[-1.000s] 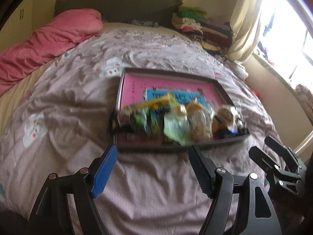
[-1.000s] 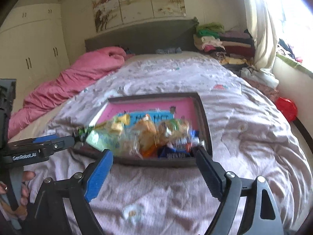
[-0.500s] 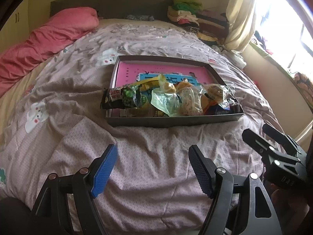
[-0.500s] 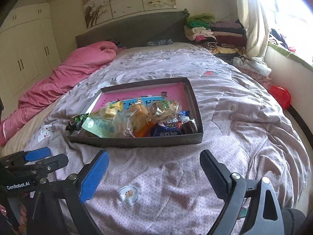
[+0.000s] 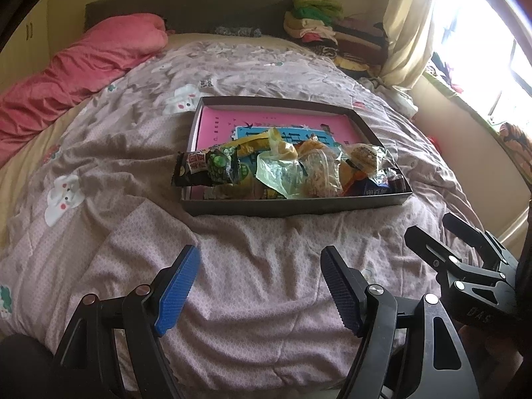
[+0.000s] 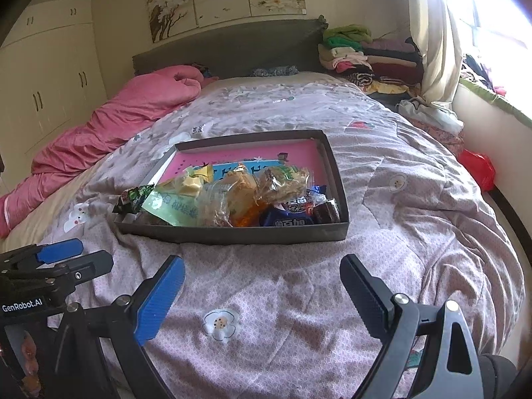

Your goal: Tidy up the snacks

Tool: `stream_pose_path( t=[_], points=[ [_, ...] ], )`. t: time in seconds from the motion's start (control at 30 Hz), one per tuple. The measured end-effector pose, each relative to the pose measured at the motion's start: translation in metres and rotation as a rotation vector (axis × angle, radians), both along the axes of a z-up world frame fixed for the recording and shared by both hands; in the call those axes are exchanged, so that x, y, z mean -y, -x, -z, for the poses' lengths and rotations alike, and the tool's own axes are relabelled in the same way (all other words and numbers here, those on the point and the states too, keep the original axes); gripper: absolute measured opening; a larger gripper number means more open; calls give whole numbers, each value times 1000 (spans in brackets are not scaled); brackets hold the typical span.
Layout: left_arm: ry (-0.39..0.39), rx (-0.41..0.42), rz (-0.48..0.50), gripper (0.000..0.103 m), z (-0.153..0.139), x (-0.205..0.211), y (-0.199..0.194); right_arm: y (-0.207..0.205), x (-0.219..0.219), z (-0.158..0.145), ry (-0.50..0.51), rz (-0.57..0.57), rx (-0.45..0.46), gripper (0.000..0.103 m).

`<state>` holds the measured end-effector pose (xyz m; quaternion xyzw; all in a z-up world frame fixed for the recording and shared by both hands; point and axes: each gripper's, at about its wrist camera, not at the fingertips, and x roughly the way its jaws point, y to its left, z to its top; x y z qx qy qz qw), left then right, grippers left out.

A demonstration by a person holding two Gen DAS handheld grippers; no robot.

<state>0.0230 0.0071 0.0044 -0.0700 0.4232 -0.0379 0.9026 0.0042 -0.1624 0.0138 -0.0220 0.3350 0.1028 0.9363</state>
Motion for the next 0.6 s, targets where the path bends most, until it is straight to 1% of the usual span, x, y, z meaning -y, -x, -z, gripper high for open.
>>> stream_pose_path(
  t=[0.33,0.6],
  points=[
    [-14,17,-3,77,-3,1,-1,-1,0,2,1,3,-6,95],
    [-21,13,0,77,-2,4,-1,-1,0,3,1,3,-7,95]
  ],
)
